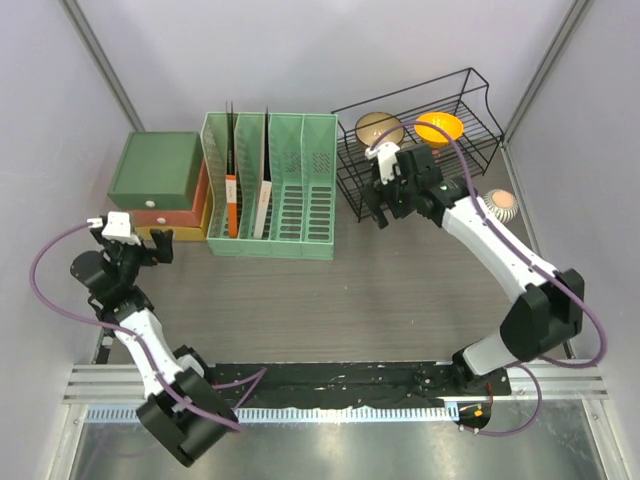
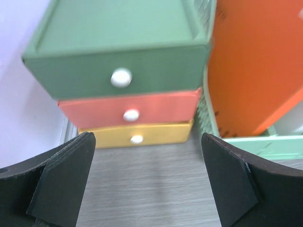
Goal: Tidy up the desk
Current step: Close the drawer in the storage box, then reset both arms
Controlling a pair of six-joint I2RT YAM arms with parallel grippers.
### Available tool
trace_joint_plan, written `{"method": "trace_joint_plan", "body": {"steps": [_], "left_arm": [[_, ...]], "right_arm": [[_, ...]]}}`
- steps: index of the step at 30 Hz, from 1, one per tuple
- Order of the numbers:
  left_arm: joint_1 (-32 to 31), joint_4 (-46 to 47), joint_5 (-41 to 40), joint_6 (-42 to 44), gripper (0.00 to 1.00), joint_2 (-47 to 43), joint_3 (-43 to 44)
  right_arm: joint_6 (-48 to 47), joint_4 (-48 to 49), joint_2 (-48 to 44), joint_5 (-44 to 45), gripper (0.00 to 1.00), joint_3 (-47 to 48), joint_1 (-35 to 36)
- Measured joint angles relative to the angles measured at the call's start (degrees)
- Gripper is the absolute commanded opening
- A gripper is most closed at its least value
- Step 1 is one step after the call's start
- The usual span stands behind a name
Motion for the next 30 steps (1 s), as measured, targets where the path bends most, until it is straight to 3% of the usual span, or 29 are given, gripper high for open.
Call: {"method": "trace_joint_plan", "body": {"steps": [6, 13, 23, 30], "left_arm": [[-3.80, -9.94, -0.76, -5.81, 1.00, -6.86, 8.26], [-10.54, -14.71, -5.73, -10.93, 1.00, -1.27, 20.83], [-29.24, -17.92, -18.97, -10.78, 1.00, 4.00, 25.44], [-30.18, -18.08, -23.10, -10.36, 1.00, 4.72, 27.45]], "right_arm": [[3.74, 5.35, -9.25, 6.08, 0.99, -2.54, 0.00], [5.07, 13.03, -17.09, 16.39, 1.00, -6.16, 0.00], [6.08, 23.96, -26.47, 30.12, 1.00, -9.53, 0.00], [6.01, 26.82, -26.82, 31.95, 1.00, -11.65, 0.00]]}}
